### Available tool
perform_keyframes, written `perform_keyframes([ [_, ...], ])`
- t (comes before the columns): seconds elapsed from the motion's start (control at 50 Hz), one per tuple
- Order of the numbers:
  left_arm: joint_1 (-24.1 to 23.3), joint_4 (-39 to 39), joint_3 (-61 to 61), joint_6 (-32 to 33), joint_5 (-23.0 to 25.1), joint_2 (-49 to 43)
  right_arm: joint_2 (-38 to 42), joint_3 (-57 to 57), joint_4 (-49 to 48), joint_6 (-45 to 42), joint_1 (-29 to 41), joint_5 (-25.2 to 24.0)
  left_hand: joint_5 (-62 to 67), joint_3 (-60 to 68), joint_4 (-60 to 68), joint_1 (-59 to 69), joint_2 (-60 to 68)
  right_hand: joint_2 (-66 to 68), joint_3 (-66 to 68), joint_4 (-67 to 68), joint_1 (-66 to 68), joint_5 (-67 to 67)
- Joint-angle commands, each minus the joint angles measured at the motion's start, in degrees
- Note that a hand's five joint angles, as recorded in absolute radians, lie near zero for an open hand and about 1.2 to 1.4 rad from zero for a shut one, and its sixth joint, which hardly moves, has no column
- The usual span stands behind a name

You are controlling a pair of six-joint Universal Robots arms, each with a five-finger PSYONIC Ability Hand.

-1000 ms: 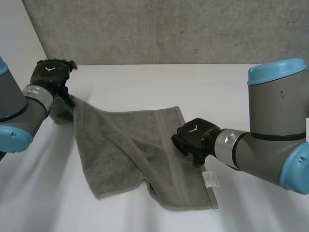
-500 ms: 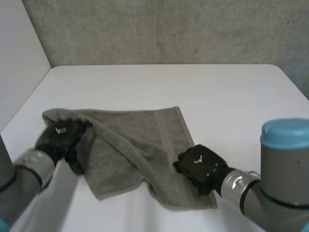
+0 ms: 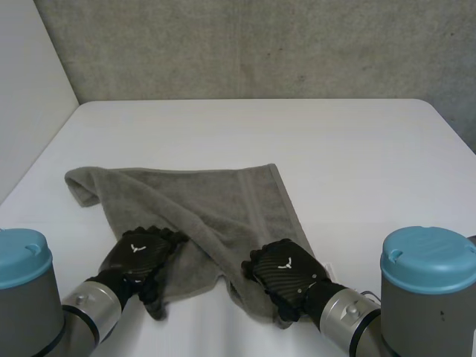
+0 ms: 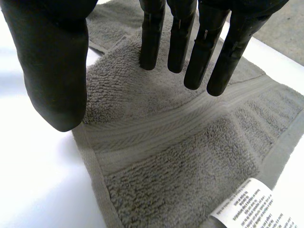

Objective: Fold the towel.

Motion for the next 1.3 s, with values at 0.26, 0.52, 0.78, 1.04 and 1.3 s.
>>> perform_keyframes([
  [0.26,-0.4,4.9,2.6,0.6,-0.5,-7.6,0.3,1.0,-2.7,2.0,1.7,0.3,-2.0,8.3,8.5,8.3,8.2,-2.2,-1.7,-2.2,-1.3,0.0],
  [0.52,0.3,5.3,3.2,0.6,-2.5,-5.4,2.1,1.8,-6.5,2.6,1.8,2.6,2.0,12.4,12.5,12.3,12.2,-0.7,-0.2,-0.7,0.2,1.6],
  [0.78,0.4,6.6,3.1,1.0,-4.3,-5.3,5.6,1.3,-10.4,3.0,3.1,4.8,4.9,15.2,15.4,15.2,15.1,7.5,8.0,7.5,8.5,9.8],
  [1.04,0.4,6.7,3.1,0.9,-4.3,-5.3,4.6,1.0,-13.4,4.3,2.3,6.3,16.8,27.2,27.3,27.1,27.0,50.5,51.0,50.6,51.5,52.8],
  [1.3,-0.3,7.9,2.7,1.1,-4.4,-5.9,-4.3,2.4,-14.7,9.3,-1.9,7.9,14.0,24.3,24.5,24.3,24.2,50.5,51.0,50.6,51.5,52.8],
])
